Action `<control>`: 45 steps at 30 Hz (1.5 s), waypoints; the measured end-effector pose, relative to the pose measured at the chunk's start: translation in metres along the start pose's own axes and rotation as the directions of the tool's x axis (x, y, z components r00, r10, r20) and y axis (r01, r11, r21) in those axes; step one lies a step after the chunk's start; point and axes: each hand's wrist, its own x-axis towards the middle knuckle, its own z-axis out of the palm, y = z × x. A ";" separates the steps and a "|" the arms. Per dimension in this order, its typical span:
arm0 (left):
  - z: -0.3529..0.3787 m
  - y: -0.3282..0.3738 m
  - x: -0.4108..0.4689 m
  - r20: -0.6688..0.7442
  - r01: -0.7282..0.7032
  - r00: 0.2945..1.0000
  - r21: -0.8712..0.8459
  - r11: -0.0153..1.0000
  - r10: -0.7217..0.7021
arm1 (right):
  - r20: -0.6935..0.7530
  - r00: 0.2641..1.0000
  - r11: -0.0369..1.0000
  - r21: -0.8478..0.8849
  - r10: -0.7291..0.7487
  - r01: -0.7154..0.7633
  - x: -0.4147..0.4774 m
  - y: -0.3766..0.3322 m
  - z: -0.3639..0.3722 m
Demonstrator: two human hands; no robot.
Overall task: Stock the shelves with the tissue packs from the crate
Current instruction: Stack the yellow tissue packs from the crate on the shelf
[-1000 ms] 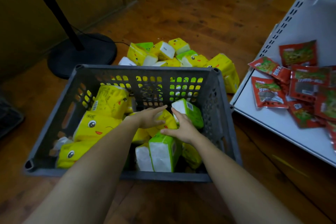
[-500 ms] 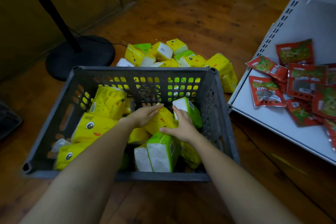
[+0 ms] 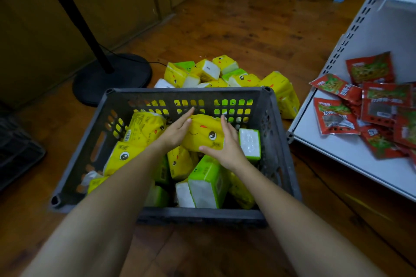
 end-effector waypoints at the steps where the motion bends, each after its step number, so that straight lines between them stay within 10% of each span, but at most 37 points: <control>1: -0.001 0.002 -0.001 -0.013 -0.002 1.000 -0.008 1.000 0.002 | -0.015 1.000 1.000 0.003 -0.016 0.016 0.000 -0.002 0.000; 11: -0.030 0.054 -0.027 -0.102 -0.024 0.995 -0.326 0.945 -0.010 | -0.145 0.970 0.981 -0.038 -0.193 0.189 -0.001 -0.040 -0.015; 27: -0.049 0.287 -0.022 -0.190 -0.400 0.915 -0.311 0.862 0.356 | -0.465 0.727 0.854 -0.152 -0.505 0.497 -0.038 -0.169 -0.213; 36: 0.018 0.441 -0.033 -0.188 -0.560 0.826 -0.378 0.737 0.531 | -0.697 0.461 0.783 -0.235 -0.549 0.577 -0.088 -0.193 -0.353; 45: 0.169 0.505 -0.041 -0.143 -0.654 0.750 -0.307 0.691 0.646 | -0.848 0.365 0.771 -0.078 -0.385 0.632 -0.133 -0.153 -0.433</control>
